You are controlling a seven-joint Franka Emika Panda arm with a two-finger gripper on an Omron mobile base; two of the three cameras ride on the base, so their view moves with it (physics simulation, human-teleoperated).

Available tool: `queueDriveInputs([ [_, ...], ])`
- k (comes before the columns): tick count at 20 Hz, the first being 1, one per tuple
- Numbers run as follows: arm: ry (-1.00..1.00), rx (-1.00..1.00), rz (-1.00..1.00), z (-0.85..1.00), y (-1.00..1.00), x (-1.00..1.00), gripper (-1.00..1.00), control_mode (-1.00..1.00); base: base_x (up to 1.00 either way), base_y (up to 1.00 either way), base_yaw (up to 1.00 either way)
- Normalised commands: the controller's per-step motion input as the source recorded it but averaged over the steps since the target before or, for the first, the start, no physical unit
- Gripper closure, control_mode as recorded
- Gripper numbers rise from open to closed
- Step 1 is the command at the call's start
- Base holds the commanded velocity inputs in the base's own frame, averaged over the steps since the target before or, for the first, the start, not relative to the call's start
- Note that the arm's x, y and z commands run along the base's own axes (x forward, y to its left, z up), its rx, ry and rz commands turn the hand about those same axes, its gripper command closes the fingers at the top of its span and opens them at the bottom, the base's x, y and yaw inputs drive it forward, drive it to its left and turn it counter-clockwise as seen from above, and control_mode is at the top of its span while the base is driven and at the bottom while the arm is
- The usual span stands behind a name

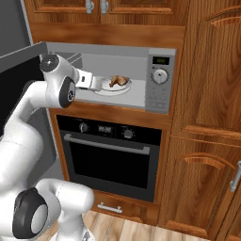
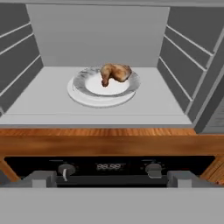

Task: Transport the chicken drumstick from the fridge to the microwave and turn on the microwave.

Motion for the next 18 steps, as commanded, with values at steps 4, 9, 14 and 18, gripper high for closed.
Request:
queueDriveInputs([
  [4, 0.12, 0.07, 0.00, 0.13, 0.02, -0.63, -1.00, -1.00, 0.00, 0.00, 0.00],
  [9, 0.09, 0.01, 0.00, -0.12, 0.07, -0.59, -1.00, -1.00, 0.00, 0.00, 0.00],
  [14, 0.09, 0.20, 0.00, -0.24, 0.02, -0.38, -1.00, -1.00, 0.00, 0.00, 0.00],
  [18, 0.00, 0.30, 0.00, -0.22, 0.00, -0.47, -1.00, -1.00, 0.00, 0.00, 0.00],
])
